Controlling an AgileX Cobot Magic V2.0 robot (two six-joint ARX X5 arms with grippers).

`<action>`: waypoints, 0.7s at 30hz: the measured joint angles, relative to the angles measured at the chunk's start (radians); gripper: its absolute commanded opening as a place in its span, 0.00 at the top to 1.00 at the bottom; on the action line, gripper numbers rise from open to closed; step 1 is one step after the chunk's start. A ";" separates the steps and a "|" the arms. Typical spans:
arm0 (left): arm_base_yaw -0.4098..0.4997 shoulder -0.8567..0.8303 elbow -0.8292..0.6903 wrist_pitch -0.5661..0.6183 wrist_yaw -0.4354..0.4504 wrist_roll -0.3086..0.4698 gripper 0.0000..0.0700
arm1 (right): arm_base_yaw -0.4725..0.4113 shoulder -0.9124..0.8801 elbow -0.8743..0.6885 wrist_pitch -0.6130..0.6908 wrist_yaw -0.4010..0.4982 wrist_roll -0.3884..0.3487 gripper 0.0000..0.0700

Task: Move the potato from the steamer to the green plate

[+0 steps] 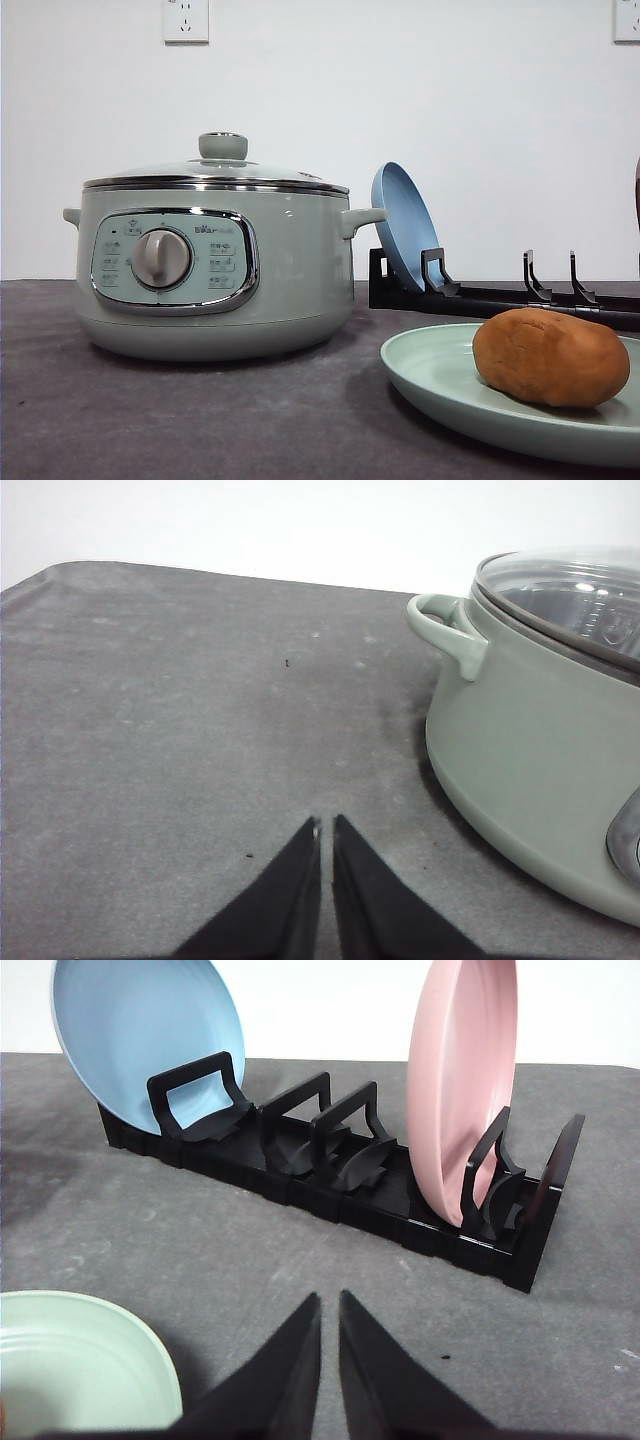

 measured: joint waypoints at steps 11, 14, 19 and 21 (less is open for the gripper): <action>0.000 0.000 0.000 0.000 0.000 0.000 0.98 | 0.000 0.000 0.000 0.000 0.000 -0.001 0.97; 0.000 0.000 0.000 0.000 0.000 0.000 0.98 | 0.000 0.000 0.000 0.000 0.000 -0.001 0.97; 0.000 0.000 0.000 0.000 0.000 0.000 0.98 | 0.000 0.000 0.000 0.000 0.000 -0.001 0.97; 0.000 0.000 0.000 0.000 0.000 0.000 0.98 | 0.000 0.000 0.000 0.000 0.000 -0.001 0.97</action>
